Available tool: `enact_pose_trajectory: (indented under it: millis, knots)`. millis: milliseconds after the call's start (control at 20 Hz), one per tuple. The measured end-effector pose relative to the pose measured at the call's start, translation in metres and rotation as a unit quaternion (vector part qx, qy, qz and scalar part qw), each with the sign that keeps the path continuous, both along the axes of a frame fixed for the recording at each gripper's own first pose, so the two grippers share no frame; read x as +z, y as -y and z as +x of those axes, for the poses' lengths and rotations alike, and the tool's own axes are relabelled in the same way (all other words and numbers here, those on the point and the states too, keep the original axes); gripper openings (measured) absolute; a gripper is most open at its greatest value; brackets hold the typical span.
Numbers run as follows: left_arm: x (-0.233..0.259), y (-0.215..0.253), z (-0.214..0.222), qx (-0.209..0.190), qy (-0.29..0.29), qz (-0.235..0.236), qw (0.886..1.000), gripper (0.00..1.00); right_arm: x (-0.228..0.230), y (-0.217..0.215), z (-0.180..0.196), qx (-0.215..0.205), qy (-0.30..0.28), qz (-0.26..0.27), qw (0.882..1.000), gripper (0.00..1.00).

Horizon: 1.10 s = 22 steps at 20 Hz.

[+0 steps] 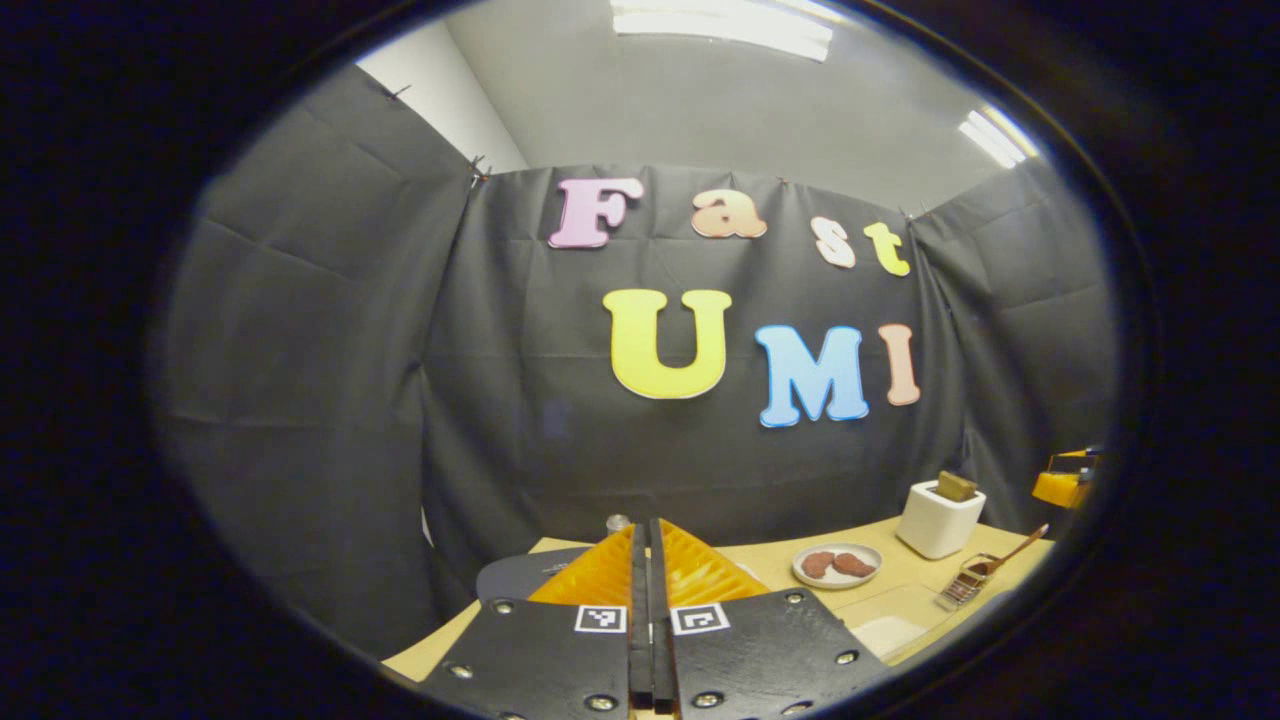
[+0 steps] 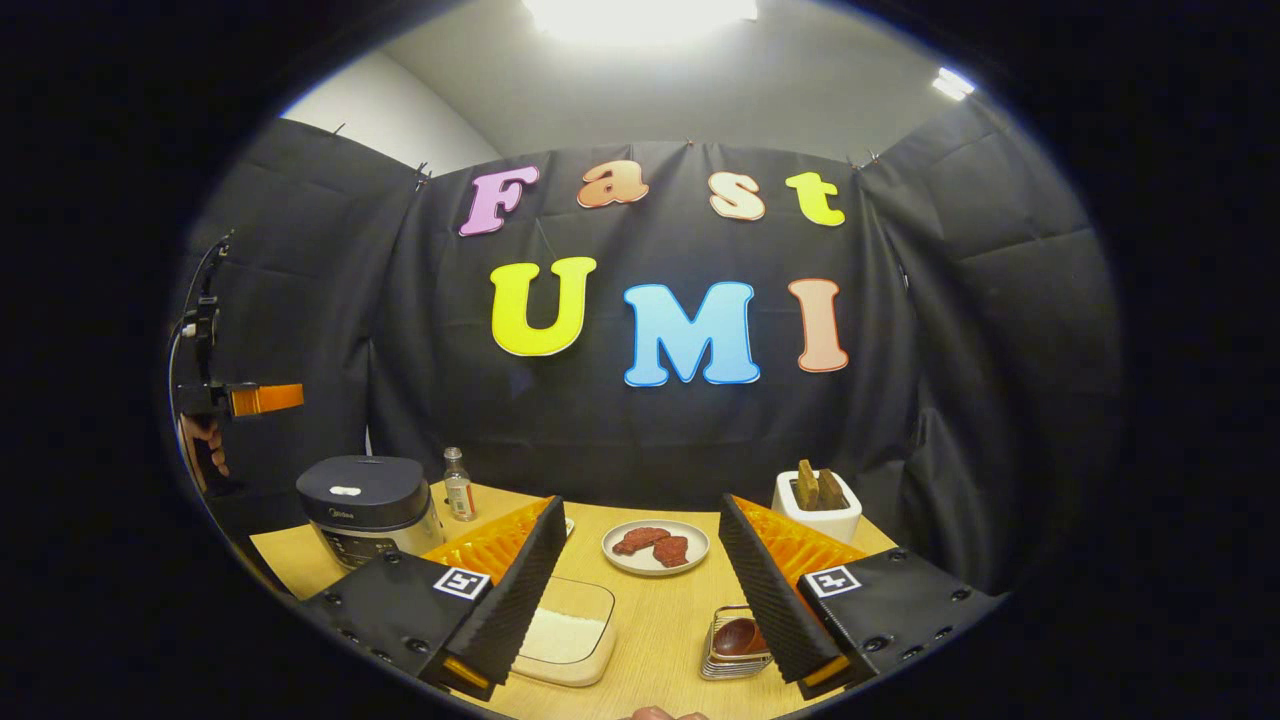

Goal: Close the left gripper, press the button to open the rice cooker; take a wooden spoon from the chopstick holder with the right hand, scoop a spoonful of rice and pour it into the rice cooker, then put the wooden spoon back into the chopstick holder.

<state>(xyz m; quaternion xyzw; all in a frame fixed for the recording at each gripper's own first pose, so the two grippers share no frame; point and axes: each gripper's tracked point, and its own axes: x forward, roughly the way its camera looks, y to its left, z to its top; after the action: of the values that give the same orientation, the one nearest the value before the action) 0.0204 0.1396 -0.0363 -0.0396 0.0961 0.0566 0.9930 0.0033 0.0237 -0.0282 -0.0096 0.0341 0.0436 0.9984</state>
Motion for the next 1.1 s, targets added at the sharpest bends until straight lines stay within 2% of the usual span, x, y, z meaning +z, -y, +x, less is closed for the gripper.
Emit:
enact_pose_trajectory:
  millis: [100,300,450,600,650,700,800,950,1100]
  knots:
    - [-0.007,-0.007,0.005,0.003,-0.027,0.003,1.0,0.0,-0.004,0.001,0.002,0.001,-0.007,0.007,1.0,0.98]
    - [-0.028,-0.001,0.015,-0.02,-0.076,0.031,0.996,0.01,0.0,-0.006,0.0,0.019,-0.006,0.015,1.0,0.98]
    - [-0.045,-0.003,0.019,-0.021,-0.115,0.005,0.993,0.01,0.001,-0.005,0.0,0.02,-0.003,0.003,1.0,0.98]
    - [-0.062,-0.007,0.024,-0.017,-0.134,-0.006,0.991,0.01,-0.001,-0.007,-0.002,0.022,-0.003,0.015,1.0,0.98]
    - [-0.071,-0.006,0.024,-0.018,-0.141,-0.016,0.99,0.01,-0.004,-0.006,-0.003,0.023,-0.004,0.016,1.0,0.94]
    - [-0.082,-0.005,0.023,-0.018,-0.155,-0.027,0.987,0.01,-0.007,-0.005,-0.004,0.022,-0.007,0.015,1.0,0.98]
    - [-0.1,-0.005,0.022,-0.013,-0.171,-0.042,0.984,0.01,-0.015,-0.002,-0.005,0.024,-0.012,0.012,1.0,0.98]
    - [-0.119,-0.011,0.023,-0.002,-0.187,-0.045,0.981,0.01,-0.031,-0.008,-0.007,0.045,-0.029,0.017,0.998,0.98]
    - [-0.136,-0.009,0.019,-0.002,-0.209,-0.051,0.977,0.01,-0.032,-0.005,-0.008,0.048,-0.026,0.007,0.998,0.98]
